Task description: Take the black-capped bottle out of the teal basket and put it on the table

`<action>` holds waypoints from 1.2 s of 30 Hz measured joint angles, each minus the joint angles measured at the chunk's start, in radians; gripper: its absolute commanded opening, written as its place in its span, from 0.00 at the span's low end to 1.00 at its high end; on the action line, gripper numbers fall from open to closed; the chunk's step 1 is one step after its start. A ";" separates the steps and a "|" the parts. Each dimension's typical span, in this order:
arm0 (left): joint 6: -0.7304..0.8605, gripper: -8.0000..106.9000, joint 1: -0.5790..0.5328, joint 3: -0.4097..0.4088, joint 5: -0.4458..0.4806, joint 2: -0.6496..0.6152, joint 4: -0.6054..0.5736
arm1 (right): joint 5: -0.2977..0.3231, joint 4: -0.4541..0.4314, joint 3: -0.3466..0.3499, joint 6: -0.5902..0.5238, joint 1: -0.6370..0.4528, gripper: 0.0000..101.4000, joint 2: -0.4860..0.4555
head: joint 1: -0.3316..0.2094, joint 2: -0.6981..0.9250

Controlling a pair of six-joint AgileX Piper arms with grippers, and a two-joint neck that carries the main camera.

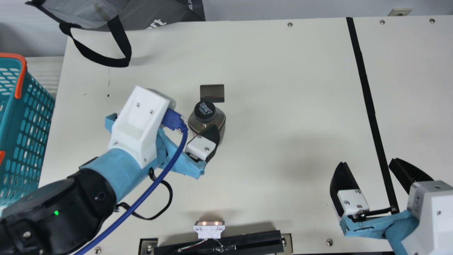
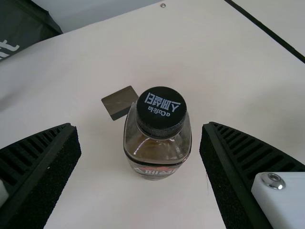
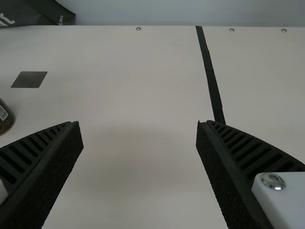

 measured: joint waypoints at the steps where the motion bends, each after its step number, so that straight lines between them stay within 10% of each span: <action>1: 0.000 1.00 0.000 0.000 0.003 -0.003 0.000 | 0.000 0.000 0.000 0.000 0.000 0.90 0.000 | 0.000 0.000; 36: 0.103 1.00 0.191 0.121 0.023 -0.317 -0.037 | 0.000 0.000 0.000 0.000 0.000 0.90 0.000 | 0.005 0.000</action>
